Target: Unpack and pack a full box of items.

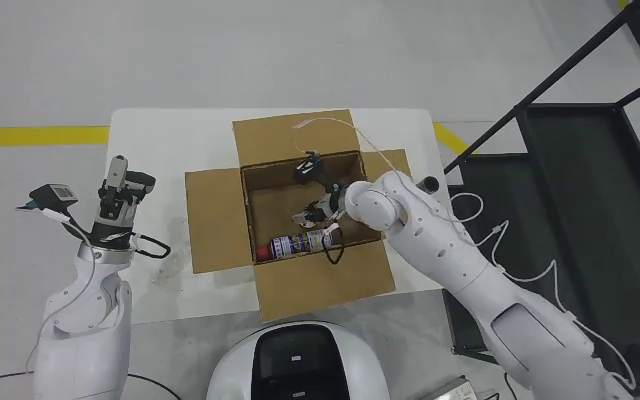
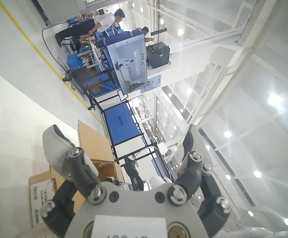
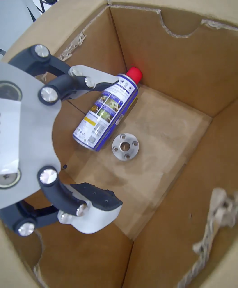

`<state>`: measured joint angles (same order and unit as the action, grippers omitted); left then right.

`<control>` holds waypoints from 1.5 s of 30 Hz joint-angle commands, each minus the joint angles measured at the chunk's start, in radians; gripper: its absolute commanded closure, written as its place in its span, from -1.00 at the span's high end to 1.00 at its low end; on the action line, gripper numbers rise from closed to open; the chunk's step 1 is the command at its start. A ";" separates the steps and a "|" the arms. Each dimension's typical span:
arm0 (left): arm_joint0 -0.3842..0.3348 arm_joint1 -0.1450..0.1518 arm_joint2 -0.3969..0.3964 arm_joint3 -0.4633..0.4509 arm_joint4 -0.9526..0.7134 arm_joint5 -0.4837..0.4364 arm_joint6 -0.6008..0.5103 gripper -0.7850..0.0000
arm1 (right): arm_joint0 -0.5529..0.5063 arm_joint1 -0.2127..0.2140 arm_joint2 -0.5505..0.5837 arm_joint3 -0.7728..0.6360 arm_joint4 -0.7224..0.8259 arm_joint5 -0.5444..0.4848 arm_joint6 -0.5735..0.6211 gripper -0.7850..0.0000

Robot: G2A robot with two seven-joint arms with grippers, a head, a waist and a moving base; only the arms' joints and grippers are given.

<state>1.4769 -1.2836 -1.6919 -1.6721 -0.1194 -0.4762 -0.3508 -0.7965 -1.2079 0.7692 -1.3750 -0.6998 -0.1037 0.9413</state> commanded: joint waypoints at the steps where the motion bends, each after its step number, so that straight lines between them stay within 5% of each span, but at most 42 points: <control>1: 0.000 0.000 0.000 0.000 0.000 0.000 0.000 1.00 | 0.020 -0.017 -0.030 0.034 0.029 0.005 0.002 1.00; 13: 0.000 0.000 0.000 0.000 0.000 0.000 0.000 1.00 | 0.127 -0.126 -0.178 0.324 0.111 0.039 -0.060 1.00; 30: 0.000 0.000 0.000 0.000 0.000 0.000 0.000 1.00 | 0.174 -0.202 -0.228 0.497 0.099 0.068 -0.068 1.00; 31: 0.000 0.000 0.000 0.000 0.000 0.000 0.000 1.00 | 0.175 -0.205 -0.229 0.503 0.098 0.066 -0.068 0.79; 33: 0.000 0.000 0.000 0.000 0.000 0.000 0.000 1.00 | 0.179 -0.212 -0.231 0.515 0.095 0.068 -0.066 -0.11; 36: 0.000 0.000 0.000 0.000 0.000 0.000 0.000 1.00 | 0.183 -0.220 -0.235 0.530 0.084 0.073 -0.061 -1.00; 45: 0.000 0.000 0.000 0.000 0.000 0.000 0.000 1.00 | 0.177 -0.220 -0.219 0.502 0.031 0.094 -0.070 -1.00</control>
<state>1.4769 -1.2836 -1.6919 -1.6721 -0.1194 -0.4762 -0.3508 -0.6181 -1.4309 0.5444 -0.8629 -0.6644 -0.0107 0.8742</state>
